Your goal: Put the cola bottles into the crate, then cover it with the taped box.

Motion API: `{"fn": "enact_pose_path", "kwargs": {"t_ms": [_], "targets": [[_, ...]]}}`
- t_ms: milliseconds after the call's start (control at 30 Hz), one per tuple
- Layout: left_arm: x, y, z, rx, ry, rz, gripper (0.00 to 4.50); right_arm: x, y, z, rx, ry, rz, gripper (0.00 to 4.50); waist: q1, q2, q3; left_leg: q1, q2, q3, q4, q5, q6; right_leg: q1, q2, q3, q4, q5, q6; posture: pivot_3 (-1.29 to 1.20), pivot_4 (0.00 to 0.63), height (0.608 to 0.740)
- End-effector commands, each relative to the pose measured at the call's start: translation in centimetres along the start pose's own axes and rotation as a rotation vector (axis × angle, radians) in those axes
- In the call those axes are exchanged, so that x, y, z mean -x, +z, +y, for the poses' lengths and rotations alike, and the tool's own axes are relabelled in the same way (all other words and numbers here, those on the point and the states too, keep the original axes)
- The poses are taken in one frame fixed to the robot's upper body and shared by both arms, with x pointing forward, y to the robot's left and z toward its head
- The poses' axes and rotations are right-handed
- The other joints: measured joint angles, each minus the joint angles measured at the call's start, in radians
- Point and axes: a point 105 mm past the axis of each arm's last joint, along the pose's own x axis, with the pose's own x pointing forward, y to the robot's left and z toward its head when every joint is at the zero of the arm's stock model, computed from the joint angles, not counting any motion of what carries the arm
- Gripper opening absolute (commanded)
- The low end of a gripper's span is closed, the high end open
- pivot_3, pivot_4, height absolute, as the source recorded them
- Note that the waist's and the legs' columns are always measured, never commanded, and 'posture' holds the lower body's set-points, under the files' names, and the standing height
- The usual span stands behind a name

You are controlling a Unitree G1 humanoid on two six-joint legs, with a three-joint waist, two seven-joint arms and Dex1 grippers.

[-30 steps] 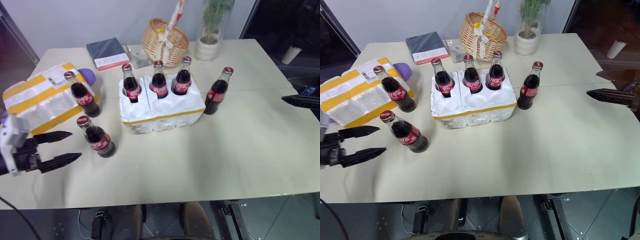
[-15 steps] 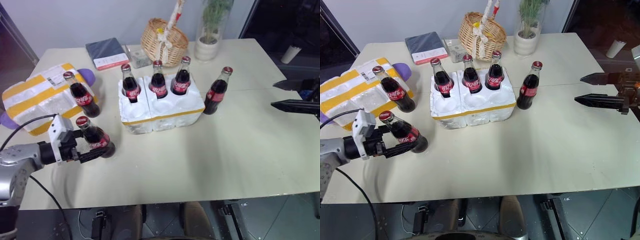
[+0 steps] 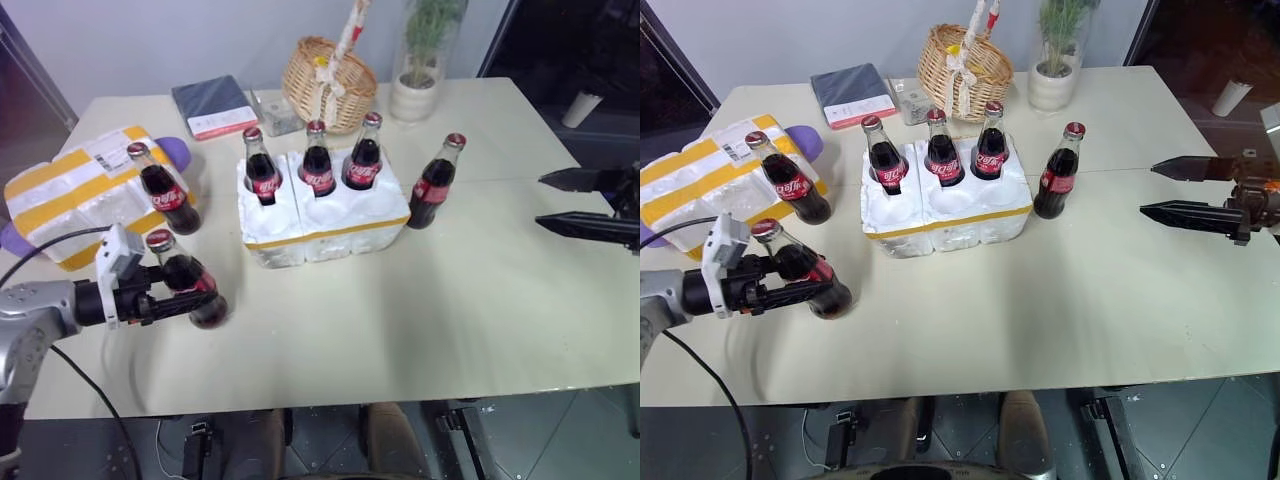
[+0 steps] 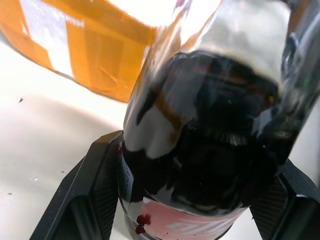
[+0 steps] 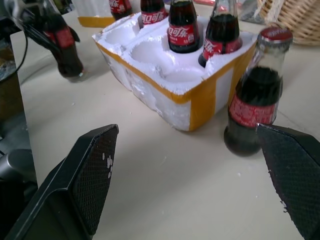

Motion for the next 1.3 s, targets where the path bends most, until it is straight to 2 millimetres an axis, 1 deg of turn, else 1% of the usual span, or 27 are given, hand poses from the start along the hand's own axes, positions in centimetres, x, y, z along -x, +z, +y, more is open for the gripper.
{"fn": "enact_pose_path", "kwargs": {"t_ms": [33,133,233,333,367,433,500,533,600,667,733,867,933,1100,1167,1200,1233,1300], "targets": [[0.3,6.6,-2.7,-0.094,-0.160,-0.129,2.80,0.5,0.7,0.2,0.046,-0.008,-0.053,4.50,0.007,-0.002,0.001,0.000,0.000,-0.001,0.001,0.000,0.000,0.000,0.000,0.000,0.001,0.000,0.000,0.00,0.150,0.736],[-1.1,10.1,-3.9,-0.120,-0.290,-0.195,2.80,0.5,0.2,0.0,0.036,-0.018,-0.074,4.50,0.015,-0.002,0.001,0.000,-0.001,-0.001,0.003,0.000,0.000,0.001,0.000,0.000,0.001,0.000,0.000,0.00,0.150,0.736],[-3.1,12.9,-4.1,-0.151,-0.359,-0.275,2.80,0.4,-0.2,-0.1,0.033,-0.035,-0.089,4.50,0.021,-0.001,0.001,0.000,-0.002,-0.001,0.003,0.000,0.000,0.001,0.000,0.000,0.004,0.001,0.002,0.00,0.150,0.736],[-6.8,15.5,-3.0,-0.208,-0.329,-0.349,2.80,0.2,-0.4,0.0,0.032,-0.050,-0.103,4.50,0.029,-0.002,0.001,0.001,-0.003,-0.003,0.004,0.000,0.000,0.001,-0.001,0.000,0.006,0.001,0.002,0.00,0.150,0.736],[-8.2,16.1,-2.7,-0.228,-0.312,-0.360,2.80,0.2,-0.5,0.1,0.034,-0.058,-0.108,4.50,0.030,-0.002,0.001,0.001,-0.003,-0.004,0.005,0.001,0.000,0.002,-0.001,0.000,0.007,0.001,0.002,0.00,0.150,0.736],[-10.5,16.7,-2.1,-0.265,-0.285,-0.364,2.80,0.1,-0.5,0.2,0.034,-0.074,-0.121,4.50,0.028,-0.002,0.001,0.001,-0.004,-0.004,0.005,0.001,-0.001,0.002,-0.001,0.000,0.006,0.001,0.003,0.00,0.150,0.736],[-13.4,16.5,-1.2,-0.309,-0.241,-0.335,2.80,0.0,-0.4,0.5,0.031,-0.100,-0.137,4.50,0.021,-0.002,0.001,0.001,-0.004,-0.003,0.005,0.001,-0.001,0.002,-0.001,0.000,0.005,0.001,0.003,0.00,0.150,0.736],[-14.4,16.4,-0.9,-0.325,-0.230,-0.320,2.80,0.0,-0.4,0.7,0.029,-0.109,-0.140,4.50,0.021,-0.002,0.001,0.001,-0.004,-0.003,0.004,0.001,-0.001,0.001,-0.001,0.001,0.005,0.001,0.003,0.00,0.150,0.736],[-15.8,15.9,-0.4,-0.348,-0.216,-0.286,2.80,-0.1,-0.5,1.1,0.025,-0.123,-0.141,4.50,0.019,-0.002,0.001,0.001,-0.004,-0.003,0.003,0.001,-0.001,0.001,-0.001,0.000,0.005,0.001,0.004,0.00,0.150,0.736],[-17.1,14.5,-0.3,-0.386,-0.231,-0.217,2.80,0.0,-0.7,1.6,0.016,-0.147,-0.142,4.50,0.018,-0.002,0.001,0.000,-0.004,-0.003,0.003,0.001,0.000,-0.001,-0.001,0.001,0.006,0.001,0.004,0.00,0.150,0.736],[-17.8,13.4,-0.2,-0.437,-0.242,-0.153,2.80,0.1,-0.9,1.9,0.003,-0.174,-0.147,4.50,0.019,-0.003,0.001,0.000,-0.004,-0.003,0.003,0.001,0.000,-0.001,-0.001,0.001,0.005,0.001,0.004,0.00,0.150,0.736],[-18.5,11.9,0.6,-0.520,-0.212,-0.078,2.80,0.0,-1.1,2.4,-0.010,-0.204,-0.150,4.50,0.027,-0.003,0.002,-0.001,-0.004,-0.003,0.004,0.001,0.000,0.000,-0.001,0.001,0.005,0.001,0.004,0.00,0.150,0.736],[-18.9,11.4,0.8,-0.526,-0.208,-0.057,2.80,-0.1,-1.2,2.5,-0.010,-0.213,-0.150,4.50,0.025,-0.003,0.002,-0.001,-0.004,-0.003,0.005,0.001,0.000,0.001,-0.001,0.001,0.005,0.001,0.004,0.00,0.150,0.736],[-20.5,10.1,0.9,-0.488,-0.201,-0.018,2.80,-0.8,-1.1,2.9,0.003,-0.202,-0.124,4.50,0.025,-0.003,0.002,-0.001,-0.004,-0.004,0.005,0.001,0.000,0.001,-0.001,0.001,0.006,0.001,0.004,0.00,0.150,0.736],[-20.9,9.2,1.2,-0.481,-0.189,0.010,3.84,-1.2,-0.9,3.1,0.024,-0.178,-0.099,4.50,0.025,-0.003,0.002,-0.001,-0.004,-0.004,0.005,0.001,0.000,0.001,-0.001,0.001,0.006,0.001,0.004,0.00,0.150,0.736],[-20.9,8.9,1.3,-0.481,-0.184,0.021,4.25,-1.4,-0.8,3.2,0.032,-0.166,-0.091,4.50,0.025,-0.003,0.001,-0.001,-0.004,-0.004,0.005,0.001,0.000,0.001,-0.001,0.000,0.006,0.000,0.004,0.00,0.150,0.736],[-20.8,8.7,1.5,-0.484,-0.178,0.026,4.49,-1.6,-0.6,3.3,0.039,-0.152,-0.083,4.50,0.026,-0.003,0.001,0.000,-0.004,-0.004,0.005,0.001,0.000,0.001,-0.001,0.000,0.006,0.000,0.004,0.00,0.150,0.736],[-20.1,8.9,1.6,-0.488,-0.169,0.012,4.49,-1.9,-0.3,3.5,0.052,-0.127,-0.072,4.50,0.025,-0.003,0.001,0.000,-0.004,-0.004,0.005,0.001,0.000,0.001,-0.001,0.000,0.006,0.000,0.005,0.00,0.150,0.736]]}}
